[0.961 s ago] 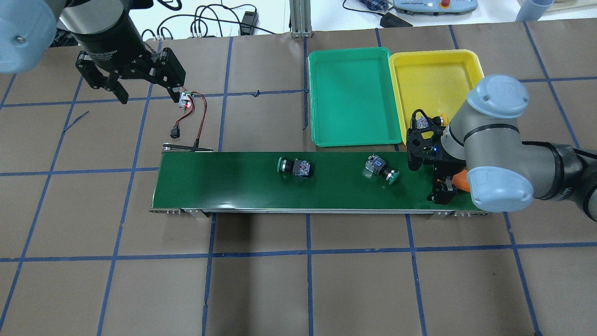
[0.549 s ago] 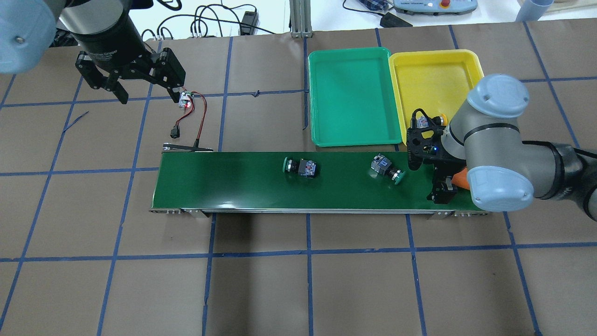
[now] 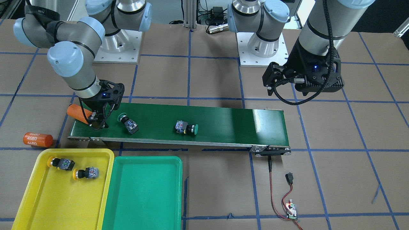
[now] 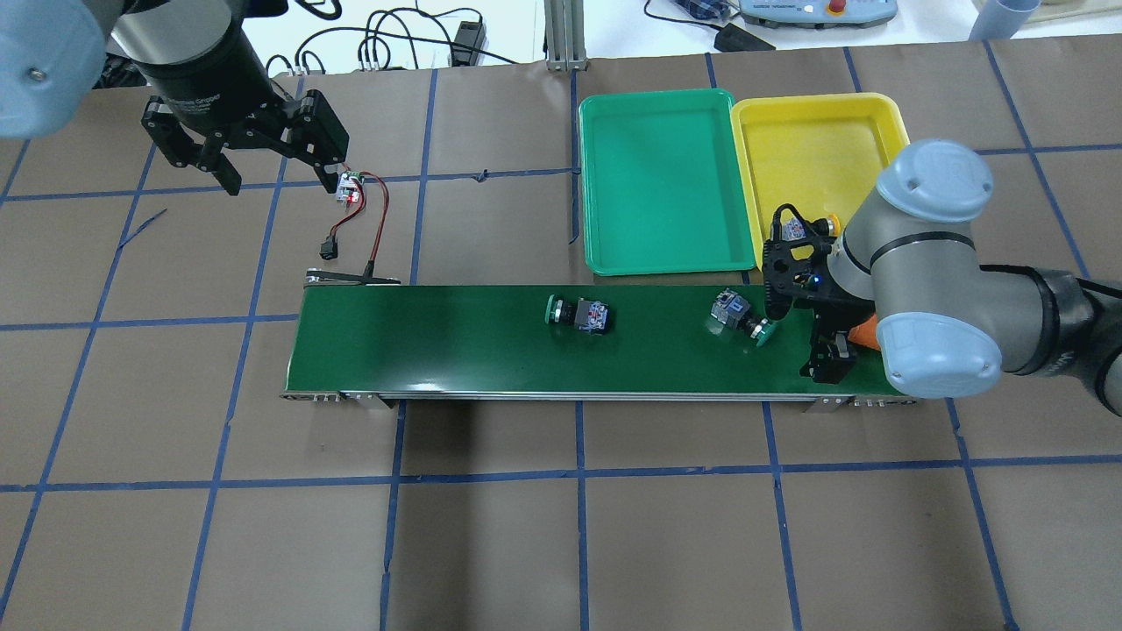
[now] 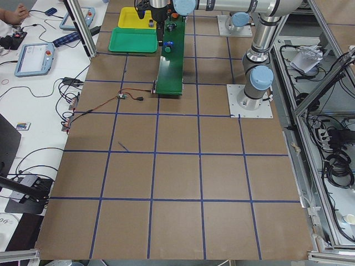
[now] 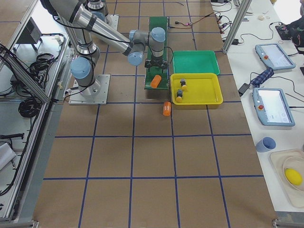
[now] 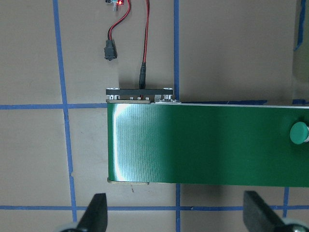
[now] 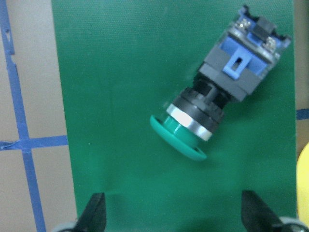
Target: Sort buttons by color to trays
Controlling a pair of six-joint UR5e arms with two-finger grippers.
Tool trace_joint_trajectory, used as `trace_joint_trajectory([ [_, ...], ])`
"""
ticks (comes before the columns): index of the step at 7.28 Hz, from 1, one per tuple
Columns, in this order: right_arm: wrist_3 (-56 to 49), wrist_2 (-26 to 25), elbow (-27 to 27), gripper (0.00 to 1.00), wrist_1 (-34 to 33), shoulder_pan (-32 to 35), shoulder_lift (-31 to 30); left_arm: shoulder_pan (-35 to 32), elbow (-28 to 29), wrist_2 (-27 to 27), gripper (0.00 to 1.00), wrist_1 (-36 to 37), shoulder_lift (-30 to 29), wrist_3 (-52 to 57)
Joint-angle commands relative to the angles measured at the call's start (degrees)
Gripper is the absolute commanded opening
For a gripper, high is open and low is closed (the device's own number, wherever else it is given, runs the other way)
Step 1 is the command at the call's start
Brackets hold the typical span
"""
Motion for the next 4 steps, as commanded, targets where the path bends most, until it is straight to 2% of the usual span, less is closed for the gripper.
trace_joint_trajectory([
  [1, 1.9, 0.5, -0.2, 1.0, -0.2, 2.0, 0.1, 0.0, 0.0, 0.0, 1.0, 0.0, 0.0, 0.0],
  [4, 3.0, 0.5, -0.9, 1.0, -0.2, 3.0, 1.0, 0.0, 0.0, 0.0, 1.0, 0.0, 0.0, 0.0],
])
